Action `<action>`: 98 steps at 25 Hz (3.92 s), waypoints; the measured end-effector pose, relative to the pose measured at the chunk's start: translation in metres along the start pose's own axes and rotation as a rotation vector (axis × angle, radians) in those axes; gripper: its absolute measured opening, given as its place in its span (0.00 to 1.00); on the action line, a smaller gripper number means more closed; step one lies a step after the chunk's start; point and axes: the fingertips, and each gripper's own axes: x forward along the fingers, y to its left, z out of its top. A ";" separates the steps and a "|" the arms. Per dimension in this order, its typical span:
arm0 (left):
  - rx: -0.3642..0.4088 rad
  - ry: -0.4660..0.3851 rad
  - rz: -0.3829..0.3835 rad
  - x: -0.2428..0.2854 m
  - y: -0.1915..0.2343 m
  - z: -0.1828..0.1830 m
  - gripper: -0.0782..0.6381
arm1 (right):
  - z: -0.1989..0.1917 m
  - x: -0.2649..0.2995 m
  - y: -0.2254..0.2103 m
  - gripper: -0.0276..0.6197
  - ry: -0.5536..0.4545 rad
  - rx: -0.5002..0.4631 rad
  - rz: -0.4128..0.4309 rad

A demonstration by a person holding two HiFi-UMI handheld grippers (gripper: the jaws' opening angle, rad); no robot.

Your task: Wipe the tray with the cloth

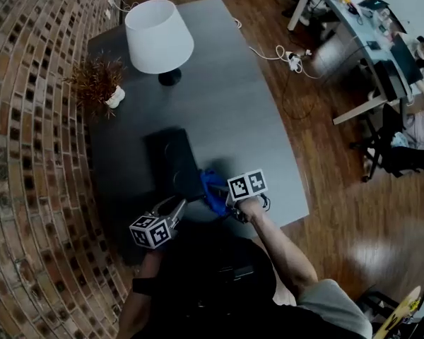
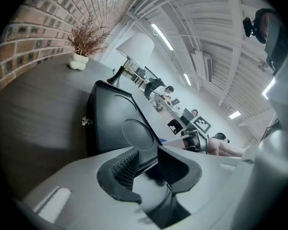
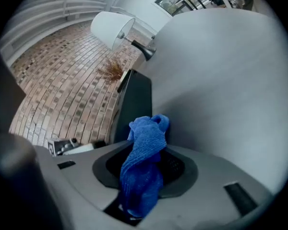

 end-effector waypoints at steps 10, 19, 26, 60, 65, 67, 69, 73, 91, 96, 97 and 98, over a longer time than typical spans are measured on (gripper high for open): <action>0.022 0.230 -0.238 -0.015 -0.039 -0.042 0.25 | 0.114 -0.054 0.008 0.25 -0.147 -0.324 -0.150; -0.062 0.248 -0.166 0.002 -0.014 -0.059 0.30 | 0.264 0.063 0.062 0.25 -0.002 -0.706 -0.249; -0.330 0.055 -0.134 -0.013 0.020 -0.034 0.30 | 0.244 0.090 0.039 0.25 0.312 -0.697 -0.235; -0.020 -0.162 -0.154 0.024 -0.001 0.067 0.40 | 0.150 -0.033 0.002 0.24 -0.418 -0.026 -0.008; -0.008 -0.161 -0.151 0.025 -0.004 0.068 0.37 | 0.049 -0.041 0.004 0.24 -0.283 -0.069 -0.049; -0.013 -0.162 -0.149 0.025 -0.004 0.069 0.35 | 0.000 -0.037 0.000 0.24 -0.156 -0.085 -0.070; -0.021 -0.167 -0.142 0.025 -0.001 0.069 0.34 | -0.015 -0.042 -0.008 0.24 -0.130 -0.079 -0.102; -0.003 -0.150 -0.133 0.026 0.003 0.067 0.32 | 0.073 -0.067 -0.019 0.24 -0.364 -0.070 -0.160; 0.000 -0.138 -0.132 0.029 -0.005 0.058 0.27 | 0.018 -0.023 -0.024 0.24 -0.173 -0.039 -0.126; -0.035 -0.157 -0.137 0.029 -0.007 0.058 0.27 | -0.038 -0.035 -0.012 0.24 -0.029 -0.151 -0.148; -0.046 -0.164 -0.140 0.027 -0.006 0.059 0.27 | -0.030 -0.045 -0.014 0.24 -0.051 -0.167 -0.173; -0.056 -0.169 -0.147 0.023 -0.005 0.059 0.27 | -0.017 -0.058 -0.017 0.24 -0.087 -0.178 -0.200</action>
